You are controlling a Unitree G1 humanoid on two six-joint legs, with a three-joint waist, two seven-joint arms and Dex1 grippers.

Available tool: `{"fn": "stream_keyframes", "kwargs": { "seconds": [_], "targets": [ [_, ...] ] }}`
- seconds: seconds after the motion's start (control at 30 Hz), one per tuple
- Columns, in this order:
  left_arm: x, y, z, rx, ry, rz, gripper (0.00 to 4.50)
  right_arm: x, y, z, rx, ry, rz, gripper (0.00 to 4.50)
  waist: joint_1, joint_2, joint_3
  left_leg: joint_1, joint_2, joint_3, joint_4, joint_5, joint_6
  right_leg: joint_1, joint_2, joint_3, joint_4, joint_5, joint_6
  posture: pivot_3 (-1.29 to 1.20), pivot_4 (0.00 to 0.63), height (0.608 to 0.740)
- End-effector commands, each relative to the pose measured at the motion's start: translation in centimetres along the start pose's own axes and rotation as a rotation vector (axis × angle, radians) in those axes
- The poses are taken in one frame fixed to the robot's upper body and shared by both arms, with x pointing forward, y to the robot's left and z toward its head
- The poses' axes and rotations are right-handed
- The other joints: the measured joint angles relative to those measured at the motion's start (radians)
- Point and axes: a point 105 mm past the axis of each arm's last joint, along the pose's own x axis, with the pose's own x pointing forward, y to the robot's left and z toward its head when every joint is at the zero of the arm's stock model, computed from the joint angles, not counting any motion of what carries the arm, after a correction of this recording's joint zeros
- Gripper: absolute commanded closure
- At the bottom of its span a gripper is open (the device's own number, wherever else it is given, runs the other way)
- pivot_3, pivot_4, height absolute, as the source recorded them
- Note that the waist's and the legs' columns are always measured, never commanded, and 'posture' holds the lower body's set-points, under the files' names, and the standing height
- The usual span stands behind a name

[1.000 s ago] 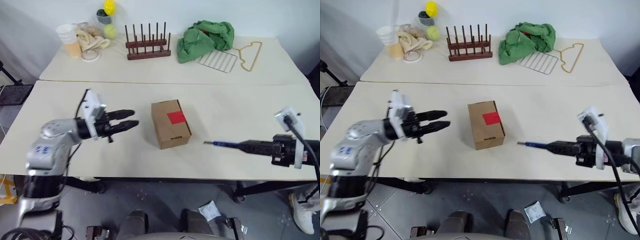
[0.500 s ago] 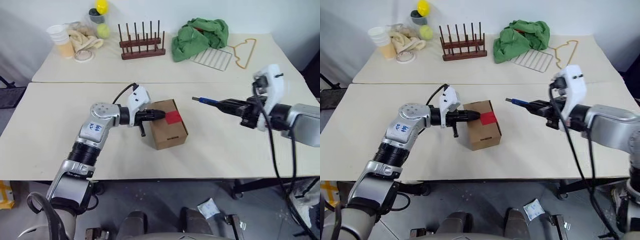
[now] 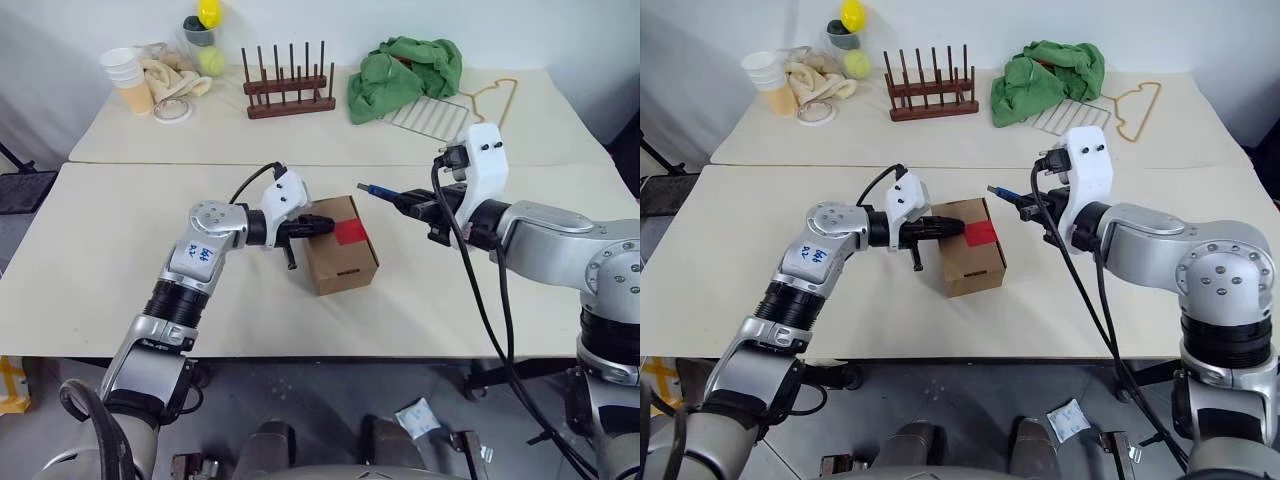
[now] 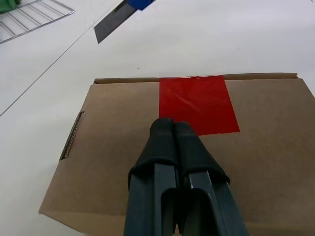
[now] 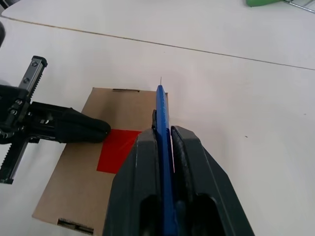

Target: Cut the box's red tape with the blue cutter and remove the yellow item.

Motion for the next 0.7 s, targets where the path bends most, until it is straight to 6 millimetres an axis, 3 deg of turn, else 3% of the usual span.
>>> {"fn": "stream_keyframes", "kwargs": {
  "seconds": [0.03, 0.7],
  "targets": [
    [0.2, -0.8, -0.4, -0.012, 0.011, -0.011, 4.5, -0.2, 0.5, 1.1, -0.003, -0.055, 0.006, 4.39, 0.0, 0.0, 0.0, 0.0, 0.0, 0.0, 0.0, 0.0, 0.0, 0.0, 0.0, 0.0, 0.0, 0.0, 0.0, 0.0, 0.15, 0.74],
    [0.1, -1.4, -0.9, -0.03, 0.047, 0.015, 4.5, 0.8, 1.3, -1.2, -0.049, -0.005, -0.038, 4.39, -0.002, 0.0, 0.0, 0.0, 0.0, 0.0, 0.0, 0.0, 0.0, 0.0, 0.0, 0.0, 0.001, 0.0, 0.0, 0.0, 0.15, 0.74]
  ]
}}
